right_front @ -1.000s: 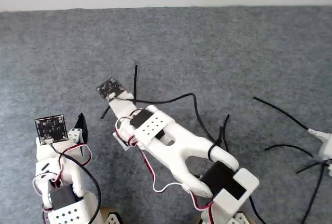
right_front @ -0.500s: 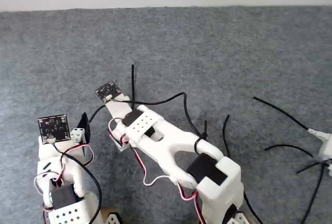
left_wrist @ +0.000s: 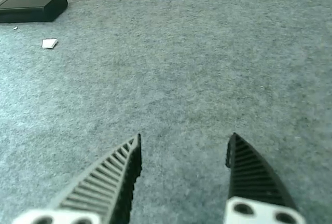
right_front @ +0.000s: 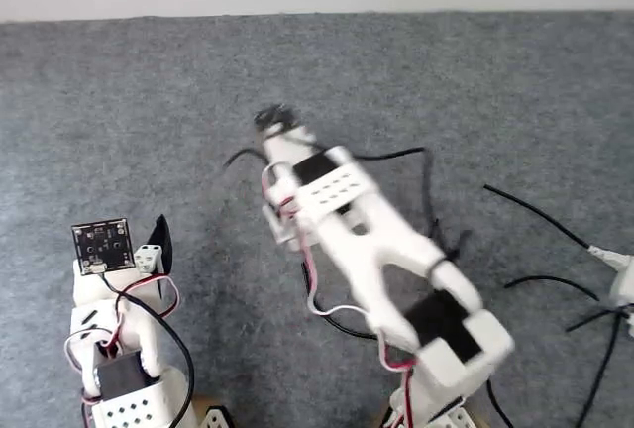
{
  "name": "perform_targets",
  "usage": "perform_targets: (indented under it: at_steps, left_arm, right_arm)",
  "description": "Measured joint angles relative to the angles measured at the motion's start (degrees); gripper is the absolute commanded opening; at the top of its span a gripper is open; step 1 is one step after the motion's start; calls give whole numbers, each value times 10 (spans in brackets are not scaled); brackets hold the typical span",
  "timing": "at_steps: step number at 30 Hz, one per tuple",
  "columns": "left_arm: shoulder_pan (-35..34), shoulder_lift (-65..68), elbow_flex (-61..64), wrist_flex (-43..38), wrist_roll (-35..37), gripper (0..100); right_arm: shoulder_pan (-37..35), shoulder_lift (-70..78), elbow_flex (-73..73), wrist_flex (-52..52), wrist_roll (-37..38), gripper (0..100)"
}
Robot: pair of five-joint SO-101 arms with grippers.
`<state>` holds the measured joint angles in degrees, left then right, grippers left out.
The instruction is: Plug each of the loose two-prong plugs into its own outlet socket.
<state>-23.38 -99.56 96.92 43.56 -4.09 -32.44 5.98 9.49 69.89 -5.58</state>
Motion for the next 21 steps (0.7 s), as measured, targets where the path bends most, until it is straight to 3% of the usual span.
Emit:
perform_targets:
  at_steps: [8,15,21]
  left_arm:
    - [0,0,0,0,0,250]
    - [0,0,0,0,0,250]
    - [0,0,0,0,0,250]
  right_arm:
    - [178,-138,0,149,101,9]
    - [349,-248,0,189,113,9]
    - [555,-309,24,175,177,9]
